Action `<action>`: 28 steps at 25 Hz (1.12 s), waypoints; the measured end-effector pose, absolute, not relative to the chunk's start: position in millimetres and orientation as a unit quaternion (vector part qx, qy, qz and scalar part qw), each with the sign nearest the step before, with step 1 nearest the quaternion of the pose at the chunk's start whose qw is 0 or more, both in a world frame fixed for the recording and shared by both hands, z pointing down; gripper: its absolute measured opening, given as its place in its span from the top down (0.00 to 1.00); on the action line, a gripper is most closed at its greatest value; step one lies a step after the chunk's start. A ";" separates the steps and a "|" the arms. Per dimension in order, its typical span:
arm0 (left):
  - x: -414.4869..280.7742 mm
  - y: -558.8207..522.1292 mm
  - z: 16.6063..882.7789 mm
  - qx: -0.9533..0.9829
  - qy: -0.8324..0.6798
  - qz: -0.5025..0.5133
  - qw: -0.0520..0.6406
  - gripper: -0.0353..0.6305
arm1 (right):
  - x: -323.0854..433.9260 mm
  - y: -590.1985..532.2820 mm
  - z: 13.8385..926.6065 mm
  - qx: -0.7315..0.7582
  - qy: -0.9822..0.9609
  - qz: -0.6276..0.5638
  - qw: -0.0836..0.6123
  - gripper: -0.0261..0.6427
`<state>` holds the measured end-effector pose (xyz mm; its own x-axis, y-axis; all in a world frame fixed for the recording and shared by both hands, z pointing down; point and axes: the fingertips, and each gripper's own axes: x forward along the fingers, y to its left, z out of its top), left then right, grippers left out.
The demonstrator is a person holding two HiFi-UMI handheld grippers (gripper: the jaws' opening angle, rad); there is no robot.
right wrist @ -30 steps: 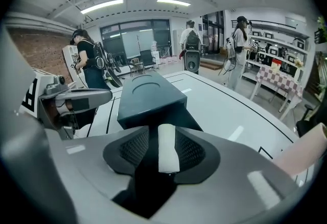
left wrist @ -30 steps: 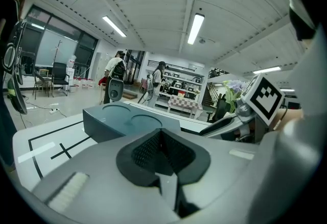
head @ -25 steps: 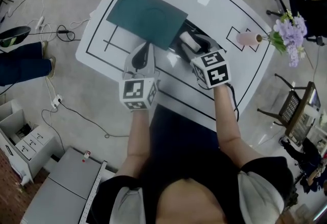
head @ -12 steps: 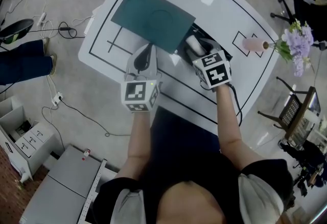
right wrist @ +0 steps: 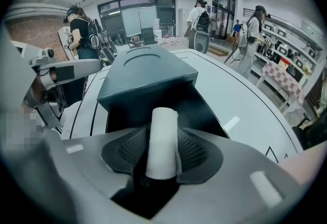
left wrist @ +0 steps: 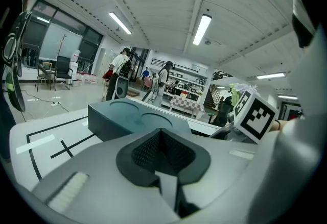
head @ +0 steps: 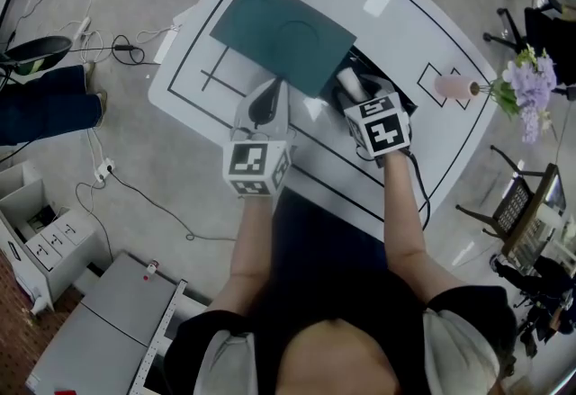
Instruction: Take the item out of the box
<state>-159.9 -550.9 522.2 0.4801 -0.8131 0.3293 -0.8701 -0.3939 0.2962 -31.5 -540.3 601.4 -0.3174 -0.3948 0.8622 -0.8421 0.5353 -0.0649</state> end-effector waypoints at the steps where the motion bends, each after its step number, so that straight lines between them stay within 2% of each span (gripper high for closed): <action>1: -159.6 -550.8 521.4 0.832 -0.506 0.064 0.219 0.93 | -32.6 -539.4 601.3 0.404 -0.767 0.265 0.422 0.69; 5: -159.7 -549.4 519.7 0.831 -0.508 0.063 0.217 0.93 | -34.7 -538.1 601.7 0.403 -0.767 0.265 0.424 0.73; 16: -161.8 -542.2 515.9 0.828 -0.516 0.064 0.211 0.93 | -32.5 -537.2 601.8 0.396 -0.767 0.275 0.423 0.74; 28: -163.2 -529.8 504.7 0.823 -0.527 0.063 0.200 0.93 | -26.8 -531.6 577.5 0.421 -0.774 0.266 0.390 0.74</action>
<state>-163.2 -529.8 504.7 0.4365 -0.8428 0.3150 -0.8933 -0.3642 0.2636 -26.8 -531.6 577.5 -0.3405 -0.4448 0.8284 -0.8595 0.5045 -0.0825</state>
